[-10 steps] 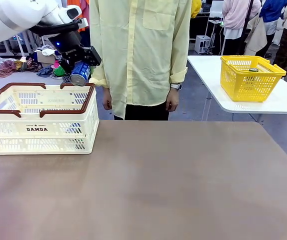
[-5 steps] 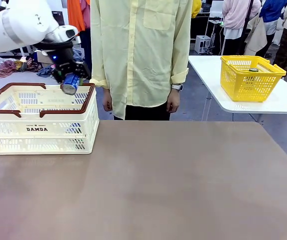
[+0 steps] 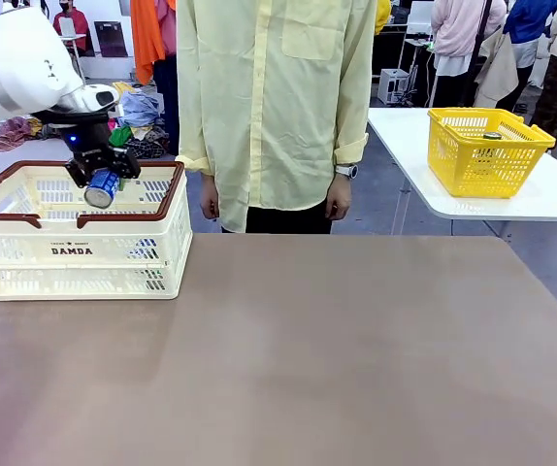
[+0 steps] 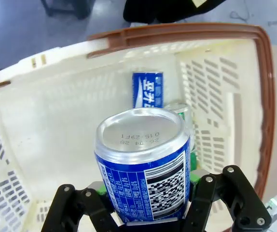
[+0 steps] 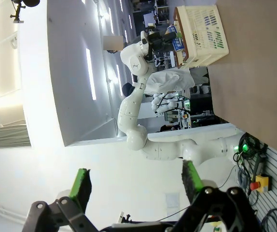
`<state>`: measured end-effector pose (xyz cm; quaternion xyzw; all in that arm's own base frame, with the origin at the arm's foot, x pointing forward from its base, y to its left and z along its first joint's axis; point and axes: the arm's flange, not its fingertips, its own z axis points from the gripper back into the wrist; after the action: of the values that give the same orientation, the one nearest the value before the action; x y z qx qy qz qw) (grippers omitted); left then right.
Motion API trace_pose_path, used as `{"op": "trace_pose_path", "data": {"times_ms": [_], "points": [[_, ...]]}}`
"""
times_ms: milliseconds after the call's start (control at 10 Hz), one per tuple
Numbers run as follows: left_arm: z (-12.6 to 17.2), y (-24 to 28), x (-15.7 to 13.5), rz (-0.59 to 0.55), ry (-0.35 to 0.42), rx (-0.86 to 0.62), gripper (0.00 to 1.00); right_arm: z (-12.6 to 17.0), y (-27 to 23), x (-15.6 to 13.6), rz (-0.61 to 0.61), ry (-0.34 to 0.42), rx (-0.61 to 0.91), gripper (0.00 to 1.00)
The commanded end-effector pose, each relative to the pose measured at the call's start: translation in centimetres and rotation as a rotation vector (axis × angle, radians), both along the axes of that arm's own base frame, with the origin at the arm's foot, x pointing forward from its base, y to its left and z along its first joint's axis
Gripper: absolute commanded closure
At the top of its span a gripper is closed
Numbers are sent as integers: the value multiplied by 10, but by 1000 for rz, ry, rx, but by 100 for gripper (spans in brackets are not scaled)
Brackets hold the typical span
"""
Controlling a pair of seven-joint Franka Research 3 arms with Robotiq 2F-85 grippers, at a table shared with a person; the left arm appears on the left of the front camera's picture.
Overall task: Place the drinks into the Shopping basket.
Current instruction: Pick up one drink and place it into the Shopping basket.
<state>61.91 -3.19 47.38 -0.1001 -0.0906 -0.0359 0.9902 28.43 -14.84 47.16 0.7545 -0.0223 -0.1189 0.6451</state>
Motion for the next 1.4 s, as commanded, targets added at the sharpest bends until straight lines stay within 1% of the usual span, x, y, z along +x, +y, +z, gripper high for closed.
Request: {"op": "trace_pose_path", "data": {"times_ms": [0, 200, 500, 700, 800, 1000, 1100, 1200, 1300], "points": [[-7, 21, -12, -5, -49, 20, 100, 5, -1, 0, 2, 6, 9, 0], [-23, 35, -17, 34, -41, 39, 100, 5, -1, 0, 2, 6, 9, 0], [-44, 43, -11, 117, 19, 83, 100, 5, -1, 0, 2, 6, 9, 0], [-55, 37, -6, 90, 51, 108, 100, 5, -1, 0, 2, 6, 9, 0], [-57, 35, -3, 74, 53, 105, 100, 5, -1, 0, 2, 6, 9, 0], [-60, 32, 3, 81, 64, 136, 100, 5, -1, 0, 2, 6, 9, 0], [-60, 31, 5, 79, 63, 130, 80, 5, -1, 0, 2, 6, 9, 0], [-61, 32, 6, 77, 69, 130, 24, 5, -1, 0, 2, 6, 9, 0], [-61, 30, 7, 77, 70, 131, 0, 5, -1, 0, 2, 6, 9, 0]]}}
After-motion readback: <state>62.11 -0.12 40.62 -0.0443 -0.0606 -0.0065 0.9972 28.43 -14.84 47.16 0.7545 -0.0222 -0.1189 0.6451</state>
